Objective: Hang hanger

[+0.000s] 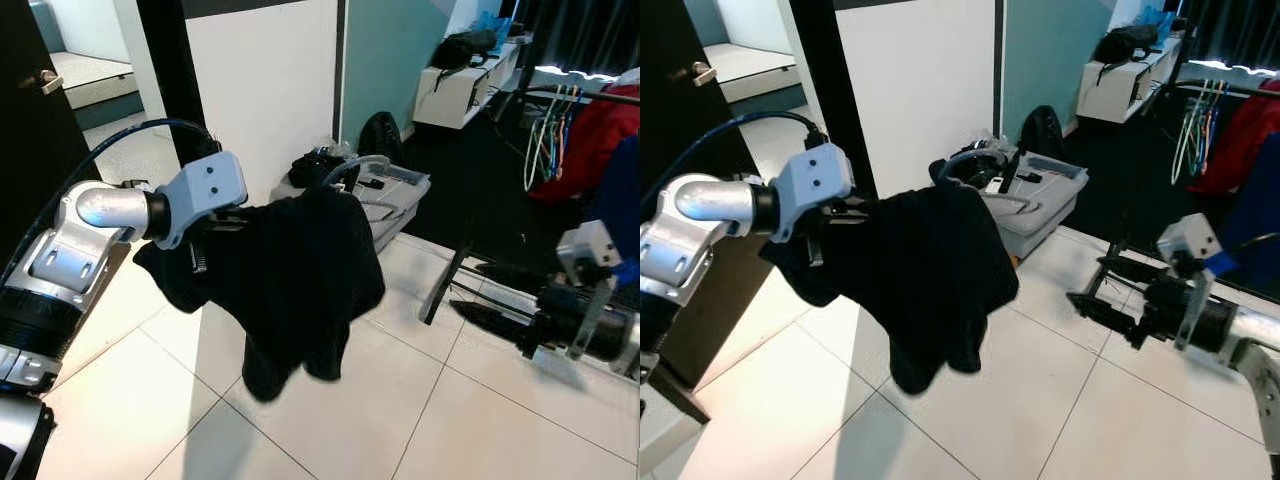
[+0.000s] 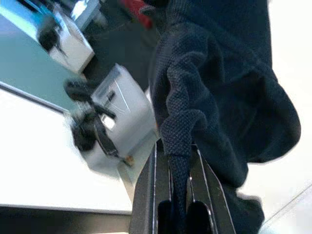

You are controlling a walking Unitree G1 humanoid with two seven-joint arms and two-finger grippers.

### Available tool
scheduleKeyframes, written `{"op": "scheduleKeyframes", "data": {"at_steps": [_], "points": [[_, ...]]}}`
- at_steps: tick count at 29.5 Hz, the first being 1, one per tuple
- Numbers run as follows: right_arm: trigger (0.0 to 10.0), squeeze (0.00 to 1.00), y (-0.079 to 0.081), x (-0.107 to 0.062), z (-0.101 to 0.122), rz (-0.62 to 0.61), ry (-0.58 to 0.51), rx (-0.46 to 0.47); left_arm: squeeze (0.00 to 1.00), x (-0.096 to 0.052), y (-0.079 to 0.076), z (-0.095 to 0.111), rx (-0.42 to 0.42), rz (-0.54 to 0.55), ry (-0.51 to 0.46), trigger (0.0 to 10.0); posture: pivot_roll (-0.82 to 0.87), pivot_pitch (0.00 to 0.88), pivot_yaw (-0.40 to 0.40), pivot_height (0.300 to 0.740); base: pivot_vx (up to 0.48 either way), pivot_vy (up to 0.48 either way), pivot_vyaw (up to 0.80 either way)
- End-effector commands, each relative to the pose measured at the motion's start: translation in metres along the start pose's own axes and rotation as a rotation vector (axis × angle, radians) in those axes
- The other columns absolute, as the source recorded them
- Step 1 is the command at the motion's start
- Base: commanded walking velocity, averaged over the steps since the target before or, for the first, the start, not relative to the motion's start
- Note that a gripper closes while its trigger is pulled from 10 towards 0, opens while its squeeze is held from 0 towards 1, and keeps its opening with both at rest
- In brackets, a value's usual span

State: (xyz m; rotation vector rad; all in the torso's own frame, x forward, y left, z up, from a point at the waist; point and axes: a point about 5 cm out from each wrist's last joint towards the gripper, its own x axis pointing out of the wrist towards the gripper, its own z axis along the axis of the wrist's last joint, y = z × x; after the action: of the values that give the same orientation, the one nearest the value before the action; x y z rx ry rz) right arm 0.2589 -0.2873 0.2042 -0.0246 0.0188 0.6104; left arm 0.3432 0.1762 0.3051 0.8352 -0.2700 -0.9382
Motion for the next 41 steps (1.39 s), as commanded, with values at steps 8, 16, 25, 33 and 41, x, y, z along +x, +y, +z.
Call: {"op": "scheduleKeyframes", "data": {"at_steps": [8,16,25,33,41], "points": [[10.0,0.0,-0.006,-0.002,-0.036,-0.216,-0.116,0.42,0.0,-0.007,0.021,0.026,-0.069,0.037,-0.21,10.0,-0.08,0.0,0.037,0.74,0.0,0.0,0.0],[10.0,0.0,0.027,0.024,-0.064,-0.184,-0.103,0.717,0.0,-0.002,0.009,0.034,0.033,0.018,-0.368,10.0,-0.09,0.0,0.036,0.74,0.0,0.0,0.0],[10.0,0.0,0.046,-0.001,-0.033,0.149,-0.083,0.358,0.0,0.001,0.003,0.039,0.046,-0.038,-0.399,10.0,-0.09,0.0,0.036,0.74,0.0,0.0,0.0],[10.0,0.0,0.056,-0.023,0.01,0.447,-0.078,0.209,0.0,0.002,-0.001,0.054,0.059,-0.107,-0.455,10.0,-0.08,0.0,0.041,0.74,0.0,0.0,0.0],[10.0,0.0,0.069,-0.024,0.034,0.636,-0.02,0.1,0.0,0.004,-0.002,0.058,0.074,-0.134,-0.479,10.0,-0.08,0.0,0.043,0.74,0.0,0.0,0.0]]}}
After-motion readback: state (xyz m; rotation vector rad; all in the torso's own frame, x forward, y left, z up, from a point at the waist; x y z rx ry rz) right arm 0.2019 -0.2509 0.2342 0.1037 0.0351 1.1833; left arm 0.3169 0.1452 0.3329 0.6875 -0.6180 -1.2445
